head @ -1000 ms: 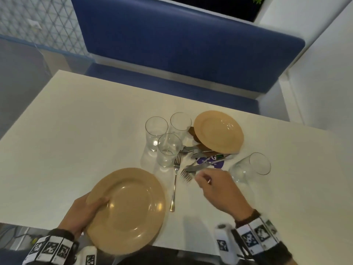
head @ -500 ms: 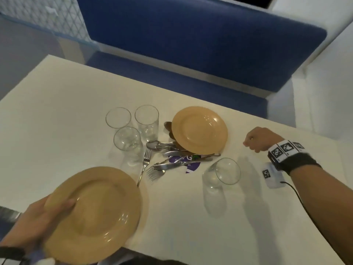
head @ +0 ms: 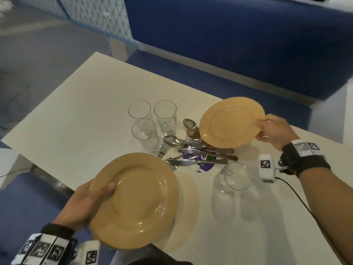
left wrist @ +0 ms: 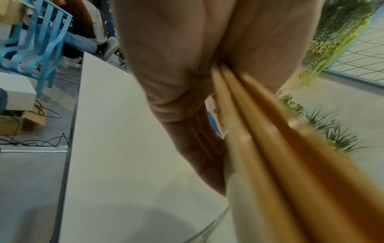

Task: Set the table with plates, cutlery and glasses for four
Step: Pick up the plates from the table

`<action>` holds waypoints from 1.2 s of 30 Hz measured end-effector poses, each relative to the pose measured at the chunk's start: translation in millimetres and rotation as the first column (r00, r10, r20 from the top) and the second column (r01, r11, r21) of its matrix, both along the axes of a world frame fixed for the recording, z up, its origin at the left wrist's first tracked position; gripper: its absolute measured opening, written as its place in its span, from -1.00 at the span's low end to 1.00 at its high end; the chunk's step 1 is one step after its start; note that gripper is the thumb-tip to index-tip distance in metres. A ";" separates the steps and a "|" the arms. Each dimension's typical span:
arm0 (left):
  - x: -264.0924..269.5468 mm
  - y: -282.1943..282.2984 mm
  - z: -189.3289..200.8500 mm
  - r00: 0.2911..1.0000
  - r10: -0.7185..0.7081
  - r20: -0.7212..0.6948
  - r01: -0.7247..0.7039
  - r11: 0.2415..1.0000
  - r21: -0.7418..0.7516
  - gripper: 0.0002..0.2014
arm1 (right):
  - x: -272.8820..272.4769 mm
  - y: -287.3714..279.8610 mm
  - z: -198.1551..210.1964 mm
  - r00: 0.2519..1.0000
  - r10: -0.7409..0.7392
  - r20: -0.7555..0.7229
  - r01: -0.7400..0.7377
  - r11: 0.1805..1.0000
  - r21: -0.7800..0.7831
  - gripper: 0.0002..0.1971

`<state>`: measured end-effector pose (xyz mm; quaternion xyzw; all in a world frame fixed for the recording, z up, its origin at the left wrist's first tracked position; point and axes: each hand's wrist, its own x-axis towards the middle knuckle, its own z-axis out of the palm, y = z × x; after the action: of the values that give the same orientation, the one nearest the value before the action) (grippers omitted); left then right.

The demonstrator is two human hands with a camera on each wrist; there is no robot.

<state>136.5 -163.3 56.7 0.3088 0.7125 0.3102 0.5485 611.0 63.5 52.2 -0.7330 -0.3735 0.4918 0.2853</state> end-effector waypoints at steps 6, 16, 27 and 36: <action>9.7 10.5 -3.1 1.000 -0.029 0.011 0.029 0.999 0.033 -0.40 | -0.9 -65.9 122.0 0.866 0.080 0.493 -0.334 0.827 0.453 -0.80; -0.5 52.1 -8.8 0.969 -0.247 -0.005 0.247 0.969 -0.008 -0.66 | -143.9 -249.2 47.9 0.952 0.298 -0.074 -0.293 0.953 0.076 -0.72; 23.9 90.1 -21.4 0.721 -0.644 0.256 0.685 0.719 -0.119 -0.72 | -216.0 -297.8 7.6 0.999 -0.045 -0.013 0.042 0.983 -0.181 -0.79; 123.8 74.1 -16.0 0.205 -0.954 0.219 0.977 0.211 0.006 -0.78 | -148.0 -383.6 6.9 0.825 -0.473 -0.309 0.411 0.878 -0.245 -0.38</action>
<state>260.4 -89.2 40.7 0.6198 0.3310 -0.1233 0.7008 463.0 -320.1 59.1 -0.7182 -0.0916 0.5673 0.3924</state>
